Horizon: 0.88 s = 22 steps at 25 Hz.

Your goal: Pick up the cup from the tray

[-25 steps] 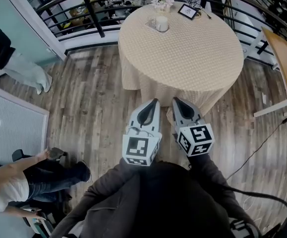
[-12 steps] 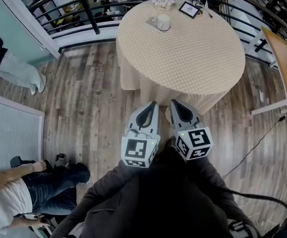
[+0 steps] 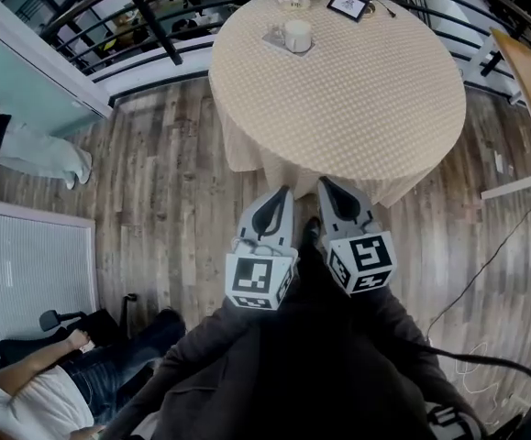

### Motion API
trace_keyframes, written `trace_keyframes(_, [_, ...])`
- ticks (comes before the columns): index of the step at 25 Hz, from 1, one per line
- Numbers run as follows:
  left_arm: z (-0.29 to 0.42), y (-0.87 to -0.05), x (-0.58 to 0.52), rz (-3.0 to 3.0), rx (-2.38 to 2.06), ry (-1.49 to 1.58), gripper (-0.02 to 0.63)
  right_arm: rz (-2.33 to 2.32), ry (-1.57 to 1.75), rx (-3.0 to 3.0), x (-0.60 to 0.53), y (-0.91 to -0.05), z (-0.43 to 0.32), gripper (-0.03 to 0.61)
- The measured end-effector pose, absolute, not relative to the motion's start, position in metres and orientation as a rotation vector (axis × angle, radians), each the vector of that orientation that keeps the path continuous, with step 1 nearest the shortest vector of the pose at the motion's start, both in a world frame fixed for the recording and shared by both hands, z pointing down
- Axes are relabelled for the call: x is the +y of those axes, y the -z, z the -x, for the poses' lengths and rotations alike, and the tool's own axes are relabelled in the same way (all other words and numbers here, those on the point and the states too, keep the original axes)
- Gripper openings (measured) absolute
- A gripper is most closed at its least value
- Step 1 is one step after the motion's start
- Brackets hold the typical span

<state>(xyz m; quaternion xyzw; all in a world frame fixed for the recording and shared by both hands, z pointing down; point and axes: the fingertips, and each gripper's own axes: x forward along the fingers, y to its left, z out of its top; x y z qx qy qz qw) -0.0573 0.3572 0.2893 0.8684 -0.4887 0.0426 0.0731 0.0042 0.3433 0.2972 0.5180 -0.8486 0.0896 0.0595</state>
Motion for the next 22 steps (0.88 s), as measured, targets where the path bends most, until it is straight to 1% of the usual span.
trace_keyframes(10, [0.041,-0.287,0.248,-2.612,-1.475,-0.194,0.005,-1.631,-0.288,-2.55,0.23,-0.295,-0.033,0.008])
trace_keyframes(15, [0.022,-0.289,0.2,-2.613,-1.455,-0.227,0.005,-1.633,-0.312,-2.545,0.181,-0.296,-0.049,0.008])
trace_keyframes(22, [-0.002,-0.262,0.152,-2.659,-1.494,-0.232,0.005,-1.658,-0.278,-2.596,0.127,-0.274,-0.074,0.008])
